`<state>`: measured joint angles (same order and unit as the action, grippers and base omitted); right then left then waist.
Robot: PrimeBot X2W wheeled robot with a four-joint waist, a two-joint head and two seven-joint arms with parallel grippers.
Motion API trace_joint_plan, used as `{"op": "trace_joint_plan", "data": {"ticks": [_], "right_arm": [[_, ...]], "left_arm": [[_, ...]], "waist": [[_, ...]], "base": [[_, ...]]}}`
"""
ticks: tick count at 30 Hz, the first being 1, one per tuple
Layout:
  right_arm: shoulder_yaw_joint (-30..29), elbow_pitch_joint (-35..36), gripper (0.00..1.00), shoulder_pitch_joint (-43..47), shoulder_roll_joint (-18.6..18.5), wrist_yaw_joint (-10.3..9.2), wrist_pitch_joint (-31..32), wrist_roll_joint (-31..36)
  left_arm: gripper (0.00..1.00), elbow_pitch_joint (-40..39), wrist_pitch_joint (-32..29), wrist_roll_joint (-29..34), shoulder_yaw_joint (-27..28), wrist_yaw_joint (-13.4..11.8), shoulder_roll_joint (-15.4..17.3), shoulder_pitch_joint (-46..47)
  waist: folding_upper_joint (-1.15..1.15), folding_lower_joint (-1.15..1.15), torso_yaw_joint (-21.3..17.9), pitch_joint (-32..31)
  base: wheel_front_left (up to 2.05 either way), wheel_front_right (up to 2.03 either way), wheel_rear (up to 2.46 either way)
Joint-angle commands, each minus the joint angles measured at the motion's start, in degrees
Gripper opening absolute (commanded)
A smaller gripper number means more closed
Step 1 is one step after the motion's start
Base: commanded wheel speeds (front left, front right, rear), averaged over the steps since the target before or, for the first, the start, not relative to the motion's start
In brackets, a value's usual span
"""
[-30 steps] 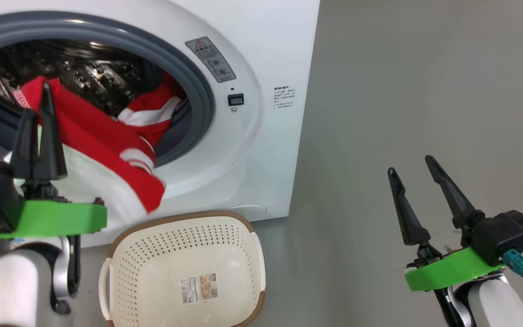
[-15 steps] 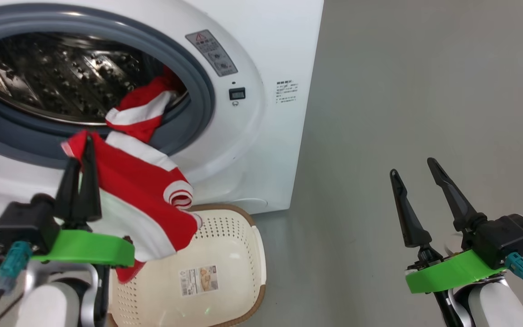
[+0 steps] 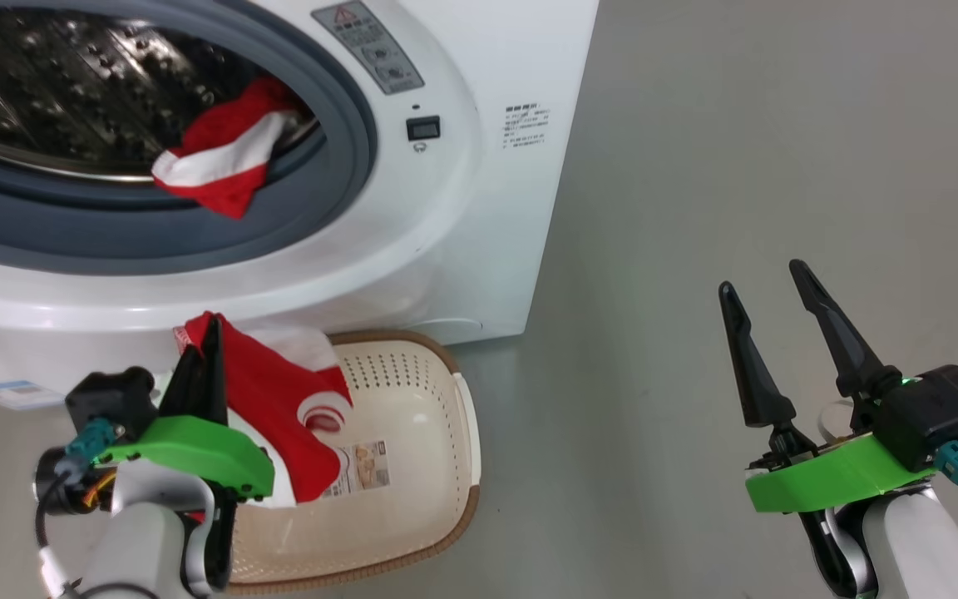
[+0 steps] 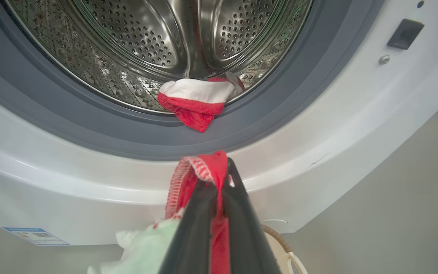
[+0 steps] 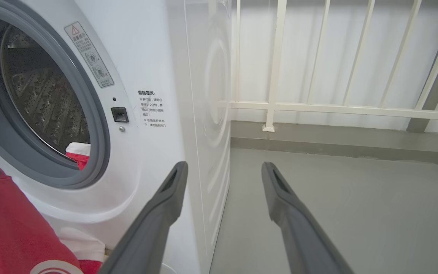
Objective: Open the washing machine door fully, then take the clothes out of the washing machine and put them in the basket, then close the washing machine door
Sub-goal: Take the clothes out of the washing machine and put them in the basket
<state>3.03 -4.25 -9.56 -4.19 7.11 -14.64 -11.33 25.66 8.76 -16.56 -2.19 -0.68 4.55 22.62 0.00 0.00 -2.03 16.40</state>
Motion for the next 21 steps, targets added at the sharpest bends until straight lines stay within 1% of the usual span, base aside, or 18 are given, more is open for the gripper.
{"op": "trace_joint_plan", "data": {"ticks": [1, 2, 3, 8, 11, 14, 15, 18, 21], "right_arm": [[1.21, 1.37, 1.0, -1.48, -0.48, 0.37, -0.36, -0.03], [1.21, 1.3, 1.0, -1.67, -0.53, 0.37, -0.36, 0.03], [1.18, 1.21, 1.0, -2.03, -0.59, 0.37, -0.36, 0.14], [1.66, 1.09, 1.0, -3.17, -0.54, 0.37, -0.36, 0.28], [2.09, 1.16, 1.0, -3.87, -0.44, 0.37, -0.36, 0.27], [2.36, 1.23, 1.0, -4.48, -0.44, 0.37, -0.36, 0.24], [2.36, 1.23, 1.0, -4.48, -0.44, 0.37, -0.36, 0.24], [2.59, 1.17, 1.0, -5.23, -0.5, 0.37, -0.36, -0.09], [2.63, 1.42, 1.0, -6.08, -0.49, 0.37, -0.36, -0.34]], "left_arm": [[0.0, 1.56, 0.94, -1.34, 1.65, 0.56, 0.88, 2.52], [0.0, 3.92, 1.01, -1.59, 1.49, 0.77, 0.75, 3.33], [0.0, 8.5, 1.34, -2.56, 1.39, 1.41, 0.35, 5.01], [0.0, 19.9, 1.85, -3.98, 0.94, 2.69, -0.2, 9.13], [0.0, 26.71, -0.04, -4.61, 0.31, 3.43, -0.45, 11.85], [0.0, 31.71, -0.65, -5.07, -0.22, 3.98, -0.69, 14.91], [0.0, 31.71, -0.65, -5.07, -0.22, 3.98, -0.69, 14.91], [0.0, 36.83, -2.5, -5.13, -0.79, 3.85, -0.79, 17.56], [0.0, 40.36, -2.47, -4.64, -1.67, 3.89, -0.82, 19.57]], "waist": [[0.0, 0.0, -0.2, 1.7], [0.0, 0.0, -0.26, 2.17], [0.0, 0.0, -0.35, 3.02], [0.0, 0.0, -0.91, 5.3], [0.0, 0.0, -1.23, 6.8], [0.0, 0.0, -1.45, 8.39], [0.0, 0.0, -1.45, 8.39], [0.0, 0.0, -2.01, 9.96], [0.0, 0.0, -2.68, 11.48]], "base": [[0.0, 0.0, 0.0], [0.0, 0.0, 0.0], [0.0, 0.0, 0.0], [0.0, 0.0, 0.0], [0.0, 0.0, 0.0], [0.0, 0.0, 0.0], [0.0, 0.0, 0.0], [0.0, 0.0, 0.0], [0.0, 0.0, 0.0]]}}
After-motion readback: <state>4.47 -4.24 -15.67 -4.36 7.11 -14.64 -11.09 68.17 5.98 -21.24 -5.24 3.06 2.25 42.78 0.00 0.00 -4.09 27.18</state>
